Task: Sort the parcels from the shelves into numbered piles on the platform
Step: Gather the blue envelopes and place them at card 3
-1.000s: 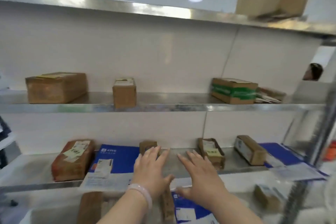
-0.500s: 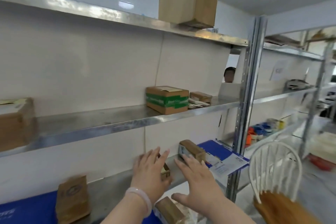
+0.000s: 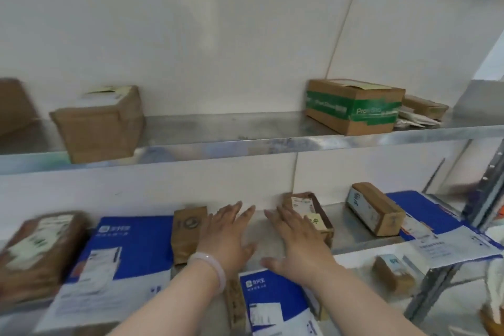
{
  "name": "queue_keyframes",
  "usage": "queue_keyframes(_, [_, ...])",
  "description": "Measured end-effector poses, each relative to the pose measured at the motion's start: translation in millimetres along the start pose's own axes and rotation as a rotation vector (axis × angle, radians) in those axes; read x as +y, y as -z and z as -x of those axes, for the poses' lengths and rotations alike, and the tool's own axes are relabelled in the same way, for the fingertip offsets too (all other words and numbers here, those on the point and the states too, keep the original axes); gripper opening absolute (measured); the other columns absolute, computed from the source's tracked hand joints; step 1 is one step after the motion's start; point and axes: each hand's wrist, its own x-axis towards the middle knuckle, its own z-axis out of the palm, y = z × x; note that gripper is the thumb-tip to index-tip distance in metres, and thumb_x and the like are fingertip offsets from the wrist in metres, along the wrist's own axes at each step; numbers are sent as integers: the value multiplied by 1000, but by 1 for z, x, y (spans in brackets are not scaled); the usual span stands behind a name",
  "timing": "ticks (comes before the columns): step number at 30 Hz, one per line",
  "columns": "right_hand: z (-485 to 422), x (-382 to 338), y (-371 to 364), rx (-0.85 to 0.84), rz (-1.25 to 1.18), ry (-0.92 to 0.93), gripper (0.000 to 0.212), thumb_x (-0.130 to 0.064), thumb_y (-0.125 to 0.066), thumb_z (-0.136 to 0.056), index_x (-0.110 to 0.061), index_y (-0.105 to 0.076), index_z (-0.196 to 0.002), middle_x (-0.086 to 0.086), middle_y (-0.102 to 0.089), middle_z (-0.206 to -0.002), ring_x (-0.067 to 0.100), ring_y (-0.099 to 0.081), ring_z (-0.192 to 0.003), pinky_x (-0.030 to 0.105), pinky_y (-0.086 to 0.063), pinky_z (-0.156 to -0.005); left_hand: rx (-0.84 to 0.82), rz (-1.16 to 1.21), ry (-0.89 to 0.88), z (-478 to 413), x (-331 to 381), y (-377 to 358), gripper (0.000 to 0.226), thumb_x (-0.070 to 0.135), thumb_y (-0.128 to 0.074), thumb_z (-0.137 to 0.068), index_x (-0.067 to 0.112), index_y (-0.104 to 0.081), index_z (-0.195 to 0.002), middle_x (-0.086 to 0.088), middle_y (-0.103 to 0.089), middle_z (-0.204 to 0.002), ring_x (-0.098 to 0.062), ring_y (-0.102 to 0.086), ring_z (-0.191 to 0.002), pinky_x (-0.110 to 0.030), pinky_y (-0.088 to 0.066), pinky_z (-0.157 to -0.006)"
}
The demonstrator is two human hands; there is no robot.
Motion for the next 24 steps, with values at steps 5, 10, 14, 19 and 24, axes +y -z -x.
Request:
queue_keyframes(5, [-33,-47,-39,-107,-82,219,90,-66,-53,-81,-39,-4,-152,-10,2,-161,11,5,-148,32,2,-118,11,-10,236,41,-60,-19,78,60,-51,-83,39,-15,-149,10,-14,-159,-17,-19,-144,-41,-22,-115])
queue_keyframes(10, [-43,-93,-80,-182,-174,315,88,-59,-54,-85,-34,-4,-153,-7,-4,-162,13,-1,-148,28,-5,-120,-41,-4,423,88,-112,-19,74,59,-47,-88,42,-11,-150,9,-10,-160,-16,-13,-146,-38,-18,-118])
queue_keyframes(14, [-46,-126,-106,-312,-271,287,79,-60,-54,-84,-44,-13,-149,-15,-17,-158,13,-20,-144,35,-27,-115,-79,56,600,120,-160,-29,73,61,-46,-89,45,-8,-149,13,-9,-159,-14,-11,-146,-39,-17,-118])
queue_keyframes(19, [-60,-155,-139,-424,-372,128,52,-51,-56,-82,-54,-35,-130,-25,-48,-134,3,-51,-117,30,-50,-92,-82,149,710,138,-218,-39,70,56,-49,-90,45,-11,-148,16,-13,-158,-16,-16,-146,-41,-20,-118])
queue_keyframes(24, [-73,-187,-172,-485,-281,-3,52,-41,-52,-93,-35,-33,-142,-11,-44,-143,15,-45,-130,31,-41,-102,-155,182,731,148,-285,-58,67,54,-48,-91,43,-13,-148,13,-15,-158,-17,-17,-146,-41,-23,-118])
